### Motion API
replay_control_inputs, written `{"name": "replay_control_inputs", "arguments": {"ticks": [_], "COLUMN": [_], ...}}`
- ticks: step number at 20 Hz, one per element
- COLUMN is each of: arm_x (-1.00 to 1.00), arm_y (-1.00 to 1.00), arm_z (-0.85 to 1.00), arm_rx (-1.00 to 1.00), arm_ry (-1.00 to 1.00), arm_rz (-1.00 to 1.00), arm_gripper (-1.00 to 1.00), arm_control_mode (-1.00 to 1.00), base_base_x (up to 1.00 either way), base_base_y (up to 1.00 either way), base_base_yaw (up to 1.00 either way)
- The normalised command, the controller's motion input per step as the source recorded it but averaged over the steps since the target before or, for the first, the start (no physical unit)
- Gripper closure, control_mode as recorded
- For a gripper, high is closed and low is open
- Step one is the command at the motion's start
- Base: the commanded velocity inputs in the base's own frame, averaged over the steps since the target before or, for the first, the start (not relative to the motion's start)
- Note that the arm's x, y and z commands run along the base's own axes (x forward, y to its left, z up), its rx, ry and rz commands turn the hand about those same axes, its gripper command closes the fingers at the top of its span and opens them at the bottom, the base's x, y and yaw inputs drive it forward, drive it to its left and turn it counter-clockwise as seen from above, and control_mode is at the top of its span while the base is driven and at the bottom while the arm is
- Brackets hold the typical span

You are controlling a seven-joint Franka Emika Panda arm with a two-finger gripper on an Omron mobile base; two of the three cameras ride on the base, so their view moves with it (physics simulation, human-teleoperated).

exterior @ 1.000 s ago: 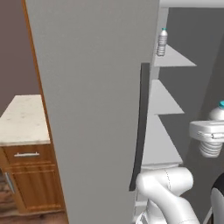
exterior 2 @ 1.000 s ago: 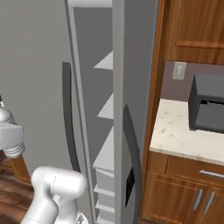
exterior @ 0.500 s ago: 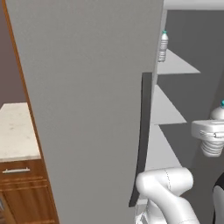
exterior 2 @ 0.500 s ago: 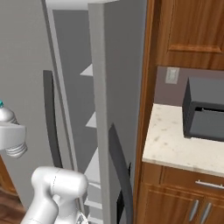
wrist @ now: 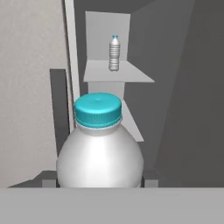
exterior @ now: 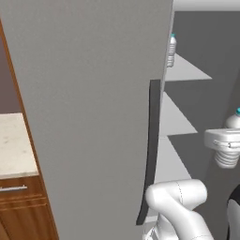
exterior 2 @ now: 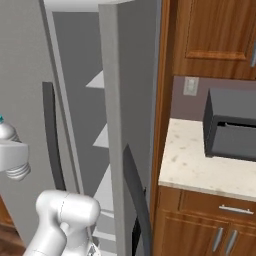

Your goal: Take the bottled waters from the counter and place them in the freezer to freeze. Close the freezer door after placing the bottles.

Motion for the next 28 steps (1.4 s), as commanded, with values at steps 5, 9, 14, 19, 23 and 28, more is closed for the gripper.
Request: {"name": "replay_control_inputs", "arguments": {"ticks": [5, 9, 14, 19, 23, 28], "arm_x": [0.0, 0.0, 0.0, 0.0, 0.0, 0.19], "arm_y": [0.0, 0.0, 0.0, 0.0, 0.0, -0.04], "arm_z": [0.0, 0.0, 0.0, 0.0, 0.0, 0.0], "arm_rx": [0.0, 0.0, 0.0, 0.0, 0.0, 0.0], "arm_ry": [0.0, 0.0, 0.0, 0.0, 0.0, 0.0], "arm_rz": [0.0, 0.0, 0.0, 0.0, 0.0, 0.09], "arm_gripper": [1.0, 1.0, 1.0, 1.0, 1.0, 1.0], "arm_control_mode": [1.0, 1.0, 1.0, 1.0, 1.0, -1.0], "base_base_x": [0.21, 0.24, 0.08, 0.0, 0.0, 0.0], "base_base_y": [-0.38, -0.34, -0.05, 0.0, 0.0, 0.0], "base_base_yaw": [-0.05, -0.04, 0.0, 0.0, 0.0, 0.0]}}
